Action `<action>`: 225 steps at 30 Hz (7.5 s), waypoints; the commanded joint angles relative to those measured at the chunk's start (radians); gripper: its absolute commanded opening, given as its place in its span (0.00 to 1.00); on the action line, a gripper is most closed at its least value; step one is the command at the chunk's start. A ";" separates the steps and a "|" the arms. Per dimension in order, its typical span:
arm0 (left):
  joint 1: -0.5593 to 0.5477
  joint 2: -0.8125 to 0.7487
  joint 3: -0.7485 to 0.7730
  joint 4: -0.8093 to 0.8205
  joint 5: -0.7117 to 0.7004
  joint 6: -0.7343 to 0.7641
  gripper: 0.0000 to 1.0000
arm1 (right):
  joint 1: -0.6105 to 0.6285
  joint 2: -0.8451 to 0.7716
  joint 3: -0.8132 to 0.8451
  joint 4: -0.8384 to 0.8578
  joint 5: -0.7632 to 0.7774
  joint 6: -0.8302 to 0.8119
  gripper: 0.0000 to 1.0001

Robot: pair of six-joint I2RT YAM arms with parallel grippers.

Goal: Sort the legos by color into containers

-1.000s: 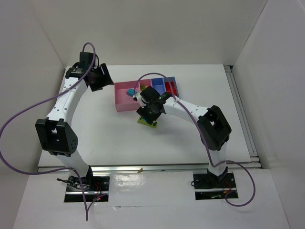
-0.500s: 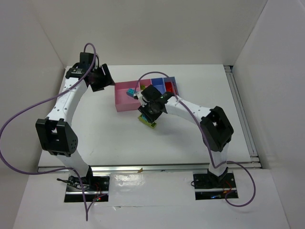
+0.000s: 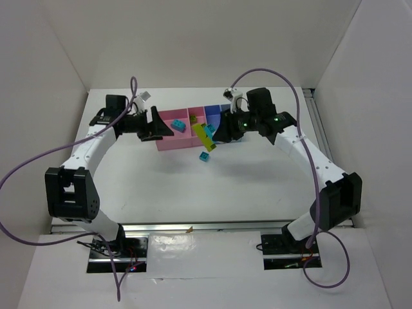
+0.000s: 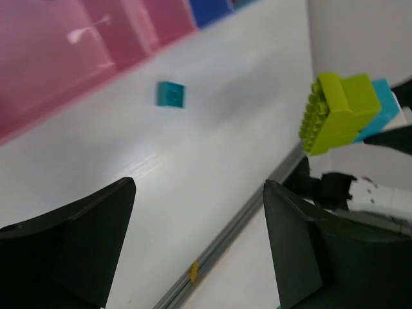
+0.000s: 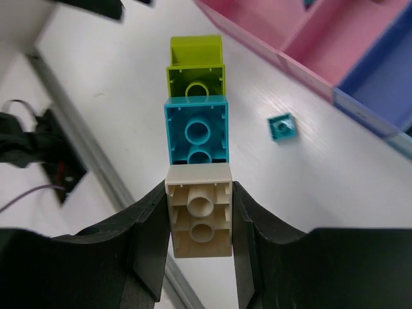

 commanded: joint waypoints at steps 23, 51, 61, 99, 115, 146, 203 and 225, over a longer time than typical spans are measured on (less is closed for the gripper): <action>-0.288 -0.095 -0.218 0.818 0.380 -0.216 0.87 | -0.102 -0.031 -0.148 0.471 -0.671 0.327 0.23; -0.144 -0.084 -0.173 0.602 0.530 -0.130 0.00 | -0.169 0.008 -0.191 0.446 -0.577 0.330 0.28; -0.054 -0.084 -0.100 0.378 0.222 -0.150 0.00 | -0.059 0.239 0.109 0.241 0.337 0.353 0.30; -0.041 0.026 0.017 0.211 0.378 -0.030 0.00 | -0.048 0.280 0.234 0.303 -0.025 0.172 0.90; -0.115 0.047 0.096 0.131 0.482 0.069 0.00 | -0.037 0.364 0.317 0.333 -0.679 0.138 0.97; -0.075 0.025 0.078 0.082 0.455 0.096 0.00 | -0.112 0.295 0.101 0.650 -0.572 0.440 0.04; 0.138 -0.118 -0.032 -0.009 -0.050 -0.102 0.00 | 0.311 0.389 -0.179 0.383 0.769 0.210 0.93; 0.138 -0.084 -0.014 -0.027 -0.059 -0.084 0.00 | 0.314 0.281 -0.127 0.403 0.792 0.224 0.38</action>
